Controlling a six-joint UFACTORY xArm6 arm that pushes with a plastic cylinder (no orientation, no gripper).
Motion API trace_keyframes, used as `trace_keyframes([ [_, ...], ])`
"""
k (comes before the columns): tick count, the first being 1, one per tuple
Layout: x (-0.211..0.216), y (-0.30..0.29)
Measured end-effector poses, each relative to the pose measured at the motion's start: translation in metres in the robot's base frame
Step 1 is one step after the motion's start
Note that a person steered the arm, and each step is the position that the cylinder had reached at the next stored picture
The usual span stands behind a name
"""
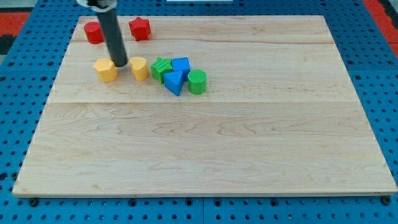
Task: Slide the red circle closer to the yellow heart
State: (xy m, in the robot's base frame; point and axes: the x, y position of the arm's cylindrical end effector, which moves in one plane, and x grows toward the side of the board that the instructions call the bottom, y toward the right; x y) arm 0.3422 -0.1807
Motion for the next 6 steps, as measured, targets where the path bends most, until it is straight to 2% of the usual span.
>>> trace_keyframes([
  [1,-0.035,-0.052],
  [2,-0.058,-0.079],
  [3,-0.061,-0.093],
  [4,-0.090,-0.098],
  [5,-0.106,-0.060],
  [6,-0.098,0.038],
])
